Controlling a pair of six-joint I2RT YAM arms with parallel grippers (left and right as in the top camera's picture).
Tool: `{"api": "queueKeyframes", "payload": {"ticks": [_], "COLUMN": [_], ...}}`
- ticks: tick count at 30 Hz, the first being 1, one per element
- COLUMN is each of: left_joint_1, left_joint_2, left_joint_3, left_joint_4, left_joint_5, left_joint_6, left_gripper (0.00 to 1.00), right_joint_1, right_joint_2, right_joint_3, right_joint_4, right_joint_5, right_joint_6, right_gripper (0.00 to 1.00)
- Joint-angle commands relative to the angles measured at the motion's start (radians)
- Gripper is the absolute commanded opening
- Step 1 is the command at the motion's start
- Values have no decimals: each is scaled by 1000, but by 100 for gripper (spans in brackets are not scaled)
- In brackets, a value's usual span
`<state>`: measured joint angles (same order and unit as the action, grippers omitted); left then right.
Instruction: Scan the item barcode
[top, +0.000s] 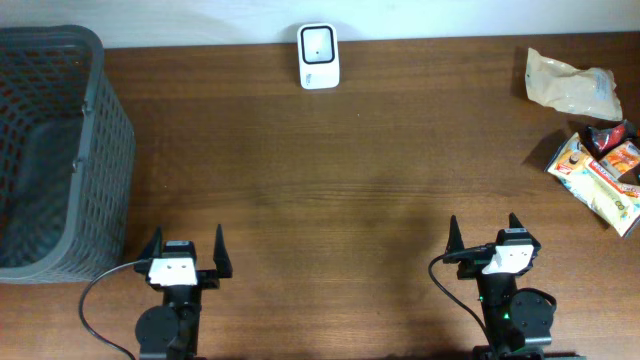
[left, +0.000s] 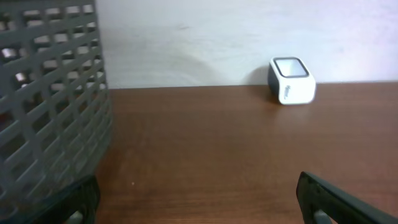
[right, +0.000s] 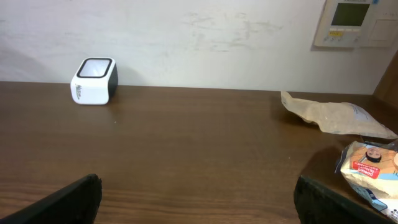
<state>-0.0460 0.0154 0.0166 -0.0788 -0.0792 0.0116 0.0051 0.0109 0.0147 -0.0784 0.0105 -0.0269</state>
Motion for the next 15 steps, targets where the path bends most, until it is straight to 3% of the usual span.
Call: {"api": "queueKeyframes", "payload": {"ticks": [1,5,9,15], "left_joint_1": [5,5,5,5], "left_joint_2": [-11,-11,-11,-11], "left_joint_3": [-8,-8,-8,-8], "left_joint_4": [8,8,2,2], "left_joint_5": [-73,-73,-28,-26], "left_joint_6": [-78,-77,13,16], "left_gripper": [99,99,99,99], "right_joint_1": [-6,-6,-6,-6], "right_joint_2": [-8,-8,-8,-8], "right_joint_3": [-9,-9,-9,-9], "right_joint_4": [-3,-3,-3,-3], "right_joint_5": [2,2,2,2], "right_joint_6": [-2,-2,-2,-2], "right_gripper": [98,98,98,98]}}
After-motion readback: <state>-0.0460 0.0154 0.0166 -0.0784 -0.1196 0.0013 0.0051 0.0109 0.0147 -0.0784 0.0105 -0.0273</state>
